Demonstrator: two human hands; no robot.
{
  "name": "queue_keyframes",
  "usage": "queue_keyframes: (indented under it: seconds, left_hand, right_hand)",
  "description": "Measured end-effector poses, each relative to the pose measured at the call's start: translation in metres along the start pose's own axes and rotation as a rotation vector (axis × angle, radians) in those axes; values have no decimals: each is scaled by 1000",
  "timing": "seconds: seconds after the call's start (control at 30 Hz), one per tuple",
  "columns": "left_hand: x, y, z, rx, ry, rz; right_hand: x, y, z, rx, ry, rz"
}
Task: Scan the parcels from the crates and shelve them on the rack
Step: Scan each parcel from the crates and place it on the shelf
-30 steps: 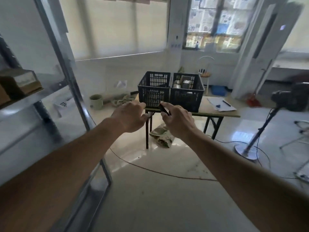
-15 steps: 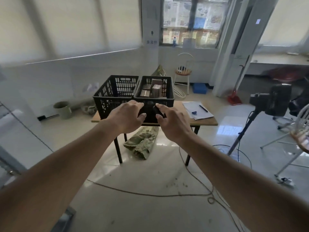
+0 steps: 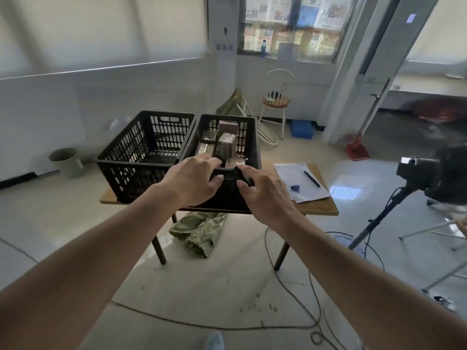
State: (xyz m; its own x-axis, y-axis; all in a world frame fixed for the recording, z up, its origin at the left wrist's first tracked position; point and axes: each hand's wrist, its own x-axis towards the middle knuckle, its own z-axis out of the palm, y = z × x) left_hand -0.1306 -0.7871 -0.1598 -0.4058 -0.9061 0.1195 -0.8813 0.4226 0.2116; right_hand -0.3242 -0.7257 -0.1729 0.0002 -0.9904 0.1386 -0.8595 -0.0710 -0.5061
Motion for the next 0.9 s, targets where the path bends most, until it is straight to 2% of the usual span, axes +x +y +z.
queue_keyframes:
  seconds: [0.33, 0.57, 0.9]
  left_hand:
    - [155, -66, 29, -52, -50, -30]
    - [243, -79, 69, -46, -156, -93]
    - [369, -87, 122, -9, -247, -255]
  right_hand:
    - [162, 40, 34, 54, -33, 76]
    - [252, 91, 59, 128, -108, 118]
    - [380, 163, 78, 148, -195, 63]
